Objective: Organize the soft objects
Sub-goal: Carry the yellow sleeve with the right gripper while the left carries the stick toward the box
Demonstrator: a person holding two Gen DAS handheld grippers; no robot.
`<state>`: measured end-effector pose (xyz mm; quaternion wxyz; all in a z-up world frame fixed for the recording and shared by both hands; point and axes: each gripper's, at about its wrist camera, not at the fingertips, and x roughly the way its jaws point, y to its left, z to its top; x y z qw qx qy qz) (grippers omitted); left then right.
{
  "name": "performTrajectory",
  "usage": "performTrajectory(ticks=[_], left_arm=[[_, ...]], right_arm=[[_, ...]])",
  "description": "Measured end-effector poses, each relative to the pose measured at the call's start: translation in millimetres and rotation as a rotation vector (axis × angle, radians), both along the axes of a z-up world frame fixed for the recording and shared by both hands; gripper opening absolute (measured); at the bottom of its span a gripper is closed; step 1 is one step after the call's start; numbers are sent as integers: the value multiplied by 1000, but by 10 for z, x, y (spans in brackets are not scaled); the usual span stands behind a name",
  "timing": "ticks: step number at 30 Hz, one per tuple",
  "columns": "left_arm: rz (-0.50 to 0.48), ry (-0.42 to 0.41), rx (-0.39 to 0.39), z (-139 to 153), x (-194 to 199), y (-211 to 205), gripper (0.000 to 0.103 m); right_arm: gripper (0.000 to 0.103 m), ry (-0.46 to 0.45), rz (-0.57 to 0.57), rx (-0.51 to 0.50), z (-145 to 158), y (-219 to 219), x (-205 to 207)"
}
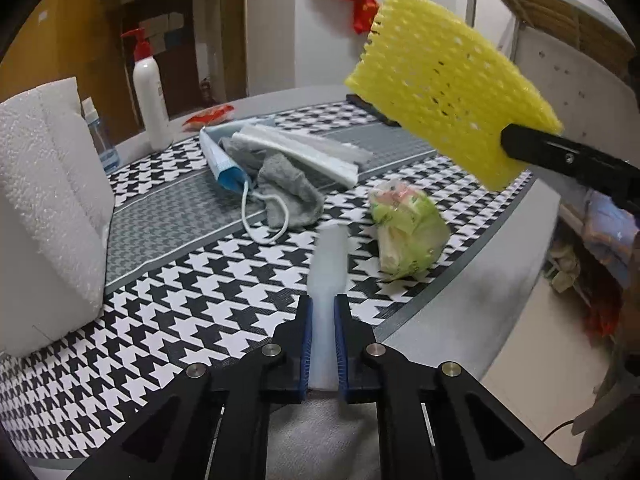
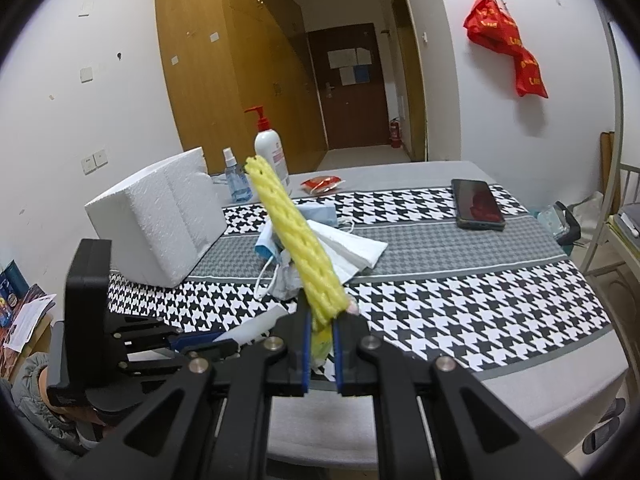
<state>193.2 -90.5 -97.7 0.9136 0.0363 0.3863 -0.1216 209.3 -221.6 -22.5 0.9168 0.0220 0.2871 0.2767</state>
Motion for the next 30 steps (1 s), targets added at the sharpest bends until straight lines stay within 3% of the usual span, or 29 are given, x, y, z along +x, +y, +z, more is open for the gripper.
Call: performTrajectory(ticks=[30], left_arm=[[88,-325,-17,981,-574,650,12]], right_arm=[[11,-111,27,11,365,442,-272]])
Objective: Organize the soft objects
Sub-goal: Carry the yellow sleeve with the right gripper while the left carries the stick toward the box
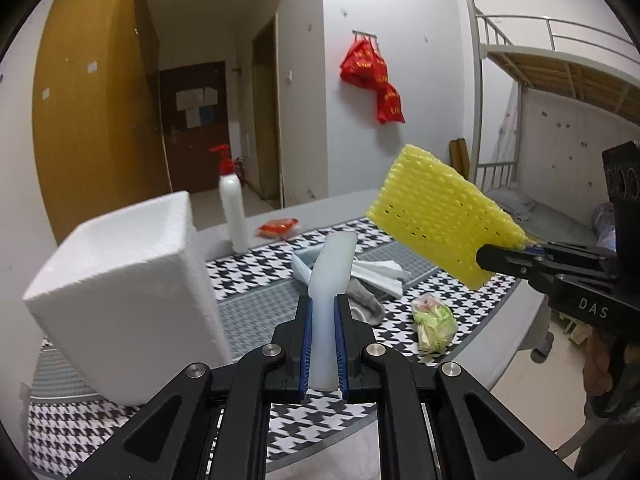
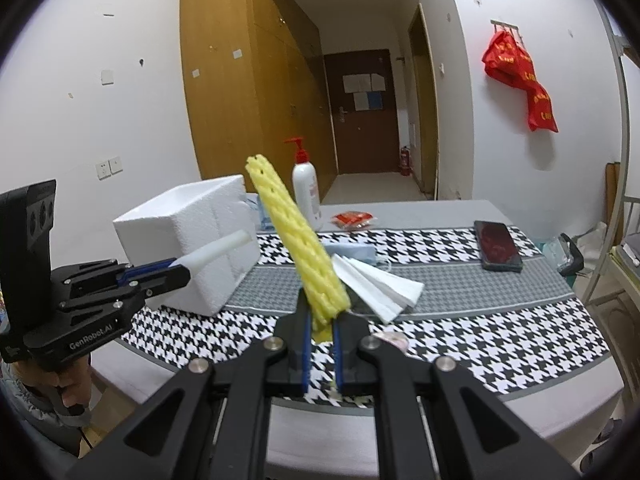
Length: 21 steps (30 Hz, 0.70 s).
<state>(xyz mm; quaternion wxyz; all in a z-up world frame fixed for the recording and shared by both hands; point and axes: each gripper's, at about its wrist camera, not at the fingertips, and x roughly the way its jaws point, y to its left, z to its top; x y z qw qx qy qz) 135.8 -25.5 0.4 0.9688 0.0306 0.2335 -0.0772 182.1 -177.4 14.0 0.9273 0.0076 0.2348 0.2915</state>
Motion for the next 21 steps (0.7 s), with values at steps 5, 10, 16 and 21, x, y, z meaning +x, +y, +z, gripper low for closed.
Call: performTrajectory(ticks=[5,10,16,21], left_arm=[[34,-37,-6,97,-116,171,12],[91,-84,-26,213,-290,425,12],[138,-118,-42,280,-427,650,12],[171,-128,-48,290,-490,812,12]], right_arm=[[11,-25,21,6,75,156,-67],[11,-42,48,0,147,344,-121],[11,-72,86,-7,239,563,-177],[11,-83,115,-13,259,736,-200]])
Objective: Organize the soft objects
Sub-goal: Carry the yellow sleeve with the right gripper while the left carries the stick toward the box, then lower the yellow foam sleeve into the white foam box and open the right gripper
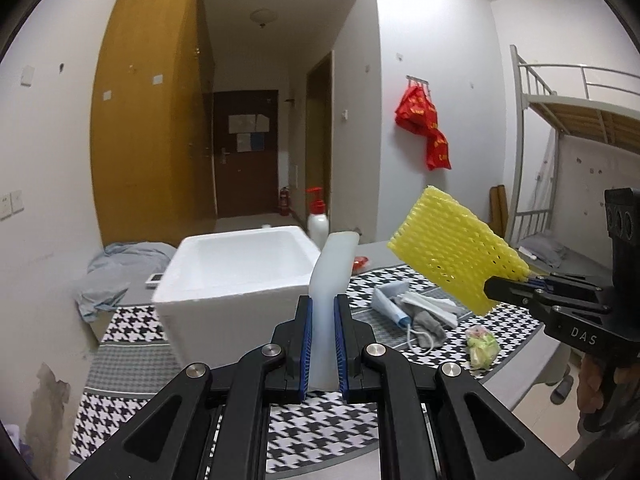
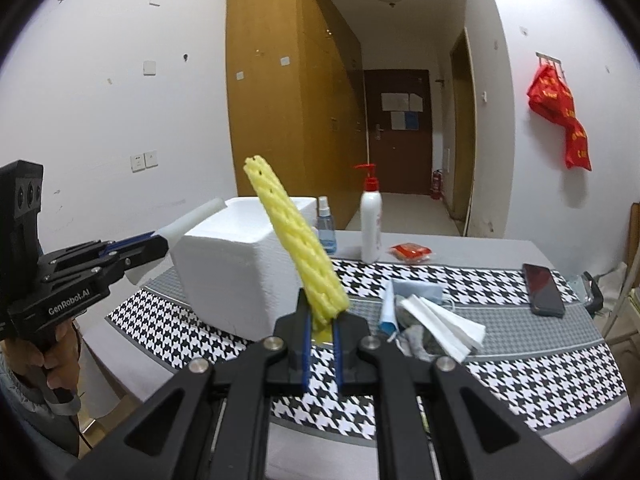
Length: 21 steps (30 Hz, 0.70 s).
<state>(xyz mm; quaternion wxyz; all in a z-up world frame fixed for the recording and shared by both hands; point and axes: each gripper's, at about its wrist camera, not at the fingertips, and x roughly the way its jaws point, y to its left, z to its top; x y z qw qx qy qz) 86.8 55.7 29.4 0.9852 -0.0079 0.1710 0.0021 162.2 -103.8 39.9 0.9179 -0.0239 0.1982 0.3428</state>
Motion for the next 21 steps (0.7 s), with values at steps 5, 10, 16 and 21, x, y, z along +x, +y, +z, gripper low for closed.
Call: performTrajectory(ticks=[5,10,16,21], left_arm=[[39,-12,-8,13,-81,168,12],[90,-13,-4,13,-168,323,12],[188,5,3,-11,-239,561,12],[270,11,9,-35,-278,740,12]], right_arm=[[11,-5,21,-3,22,142,-7],[11,-9,46,-10,59,306,25],[11,-17,80,-15,122,499,151],[11,-40,122,-10,208,635,248]])
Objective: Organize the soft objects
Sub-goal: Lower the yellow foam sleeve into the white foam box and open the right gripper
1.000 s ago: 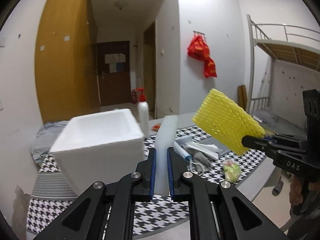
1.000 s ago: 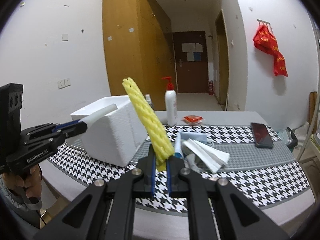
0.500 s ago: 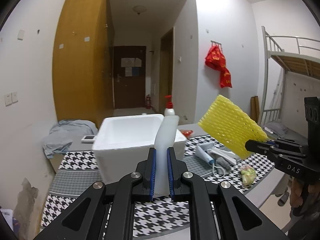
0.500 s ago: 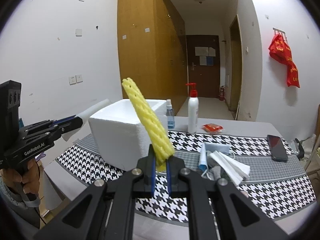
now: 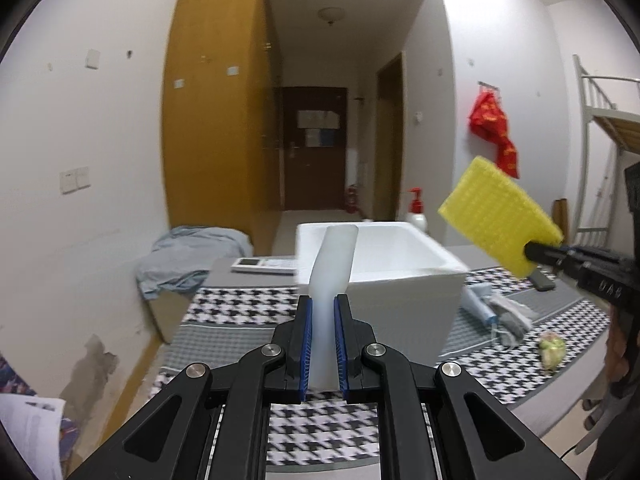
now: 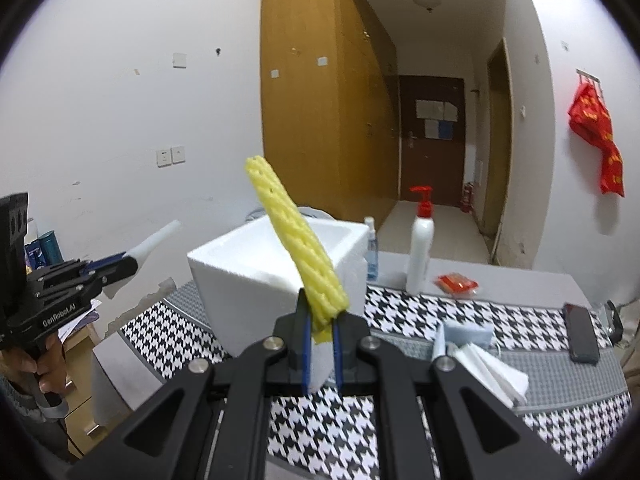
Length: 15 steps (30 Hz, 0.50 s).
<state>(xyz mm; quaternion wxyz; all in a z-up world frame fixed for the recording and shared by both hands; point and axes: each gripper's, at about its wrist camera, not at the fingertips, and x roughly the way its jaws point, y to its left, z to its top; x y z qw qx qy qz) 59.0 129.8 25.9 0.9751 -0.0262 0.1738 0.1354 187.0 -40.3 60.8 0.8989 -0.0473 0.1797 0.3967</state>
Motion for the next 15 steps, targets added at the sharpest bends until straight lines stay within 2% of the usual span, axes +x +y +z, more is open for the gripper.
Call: performTrajectory(ticks=[15], left_arm=[[223,-2,23,-210,-290,276,12]], right_arm=[[11,-1,144,2,175,511,369]])
